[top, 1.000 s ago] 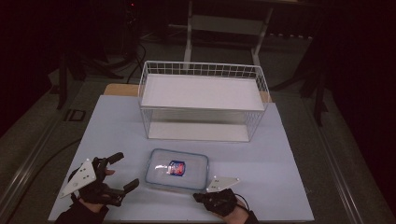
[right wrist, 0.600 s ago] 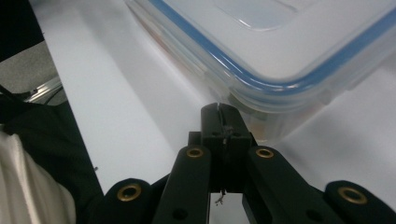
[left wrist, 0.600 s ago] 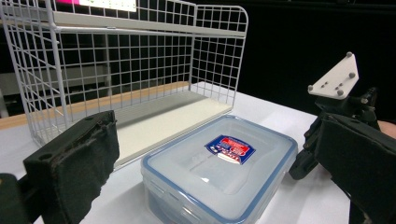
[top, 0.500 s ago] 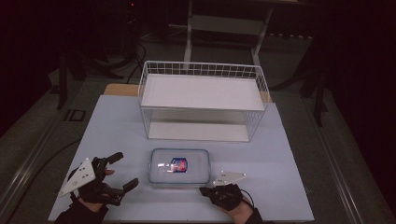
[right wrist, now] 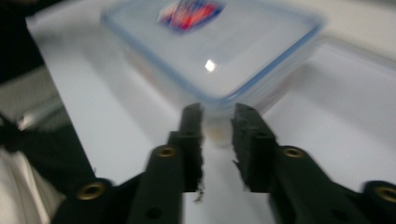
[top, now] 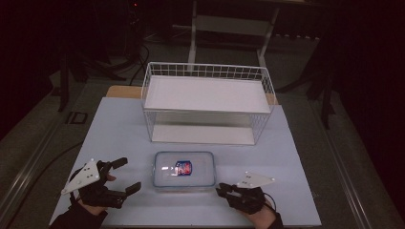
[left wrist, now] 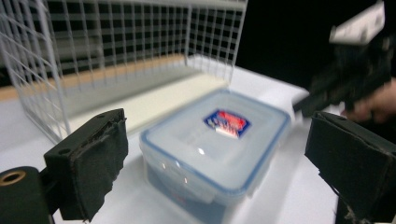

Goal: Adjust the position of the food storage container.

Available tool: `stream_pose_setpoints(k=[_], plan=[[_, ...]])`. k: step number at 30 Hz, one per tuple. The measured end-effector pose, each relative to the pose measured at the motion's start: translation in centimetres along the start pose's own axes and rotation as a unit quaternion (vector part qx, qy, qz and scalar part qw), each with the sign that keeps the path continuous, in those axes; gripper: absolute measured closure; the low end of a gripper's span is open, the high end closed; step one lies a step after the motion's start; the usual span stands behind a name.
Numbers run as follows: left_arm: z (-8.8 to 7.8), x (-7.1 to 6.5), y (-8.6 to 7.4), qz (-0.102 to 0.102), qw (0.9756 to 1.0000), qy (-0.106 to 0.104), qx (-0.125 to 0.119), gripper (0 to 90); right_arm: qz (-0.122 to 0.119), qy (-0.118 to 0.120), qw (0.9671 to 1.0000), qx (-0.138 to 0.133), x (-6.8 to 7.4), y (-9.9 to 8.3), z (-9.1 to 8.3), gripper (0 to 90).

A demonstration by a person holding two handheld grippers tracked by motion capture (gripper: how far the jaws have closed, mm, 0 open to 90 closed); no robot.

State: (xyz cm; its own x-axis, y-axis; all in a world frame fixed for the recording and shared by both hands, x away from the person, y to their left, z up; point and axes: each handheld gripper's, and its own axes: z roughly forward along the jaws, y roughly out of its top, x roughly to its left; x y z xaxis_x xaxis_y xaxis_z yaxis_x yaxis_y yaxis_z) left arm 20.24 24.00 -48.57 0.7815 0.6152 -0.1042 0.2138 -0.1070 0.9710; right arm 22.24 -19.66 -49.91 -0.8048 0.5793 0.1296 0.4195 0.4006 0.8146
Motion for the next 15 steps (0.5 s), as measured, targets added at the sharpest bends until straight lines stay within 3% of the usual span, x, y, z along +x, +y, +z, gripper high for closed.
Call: stream_pose_setpoints(k=[1,3,4,5,6,7,9,10,12,15], plan=[[0.1,0.4,-0.2,0.001,0.9998,0.003,0.018,6.9,0.006,-0.005,0.9999,-0.014,-0.3,0.2,-0.7,65.9],[0.4,1.1,-0.7,-0.007,0.9991,-0.007,0.041,15.6,0.013,-0.017,0.9989,-0.041,-0.7,0.5,-2.0,55.8],[0.4,1.1,-0.7,-0.007,0.9991,-0.007,0.041,17.2,0.013,-0.017,0.9989,-0.041,-0.7,0.5,-2.0,55.8],[0.5,1.9,-1.1,-0.015,0.9975,-0.017,0.067,17.2,0.017,-0.021,0.9980,-0.056,-1.0,0.7,-2.5,49.9],[0.6,2.1,-1.2,-0.017,0.9969,-0.023,0.073,27.7,0.026,-0.029,0.9956,-0.085,-1.4,1.3,-3.6,40.6],[0.6,2.4,-1.3,-0.020,0.9963,-0.023,0.080,33.9,0.031,-0.031,0.9941,-0.099,-1.6,1.5,-4.1,37.3],[0.8,2.8,-1.5,-0.023,0.9950,-0.028,0.093,40.1,0.044,-0.037,0.9907,-0.123,-1.9,1.8,-4.8,31.1],[0.8,2.8,-1.5,-0.023,0.9950,-0.028,0.093,45.5,0.044,-0.037,0.9907,-0.123,-1.9,1.8,-4.8,31.1],[1.4,3.2,-1.9,-0.032,0.9917,-0.032,0.121,48.6,0.044,-0.021,0.9896,-0.135,-2.1,2.1,-5.1,16.9],[2.2,3.5,-2.2,-0.031,0.9874,-0.031,0.152,56.3,0.034,-0.032,0.9900,-0.133,-2.1,2.2,-5.0,12.8]])
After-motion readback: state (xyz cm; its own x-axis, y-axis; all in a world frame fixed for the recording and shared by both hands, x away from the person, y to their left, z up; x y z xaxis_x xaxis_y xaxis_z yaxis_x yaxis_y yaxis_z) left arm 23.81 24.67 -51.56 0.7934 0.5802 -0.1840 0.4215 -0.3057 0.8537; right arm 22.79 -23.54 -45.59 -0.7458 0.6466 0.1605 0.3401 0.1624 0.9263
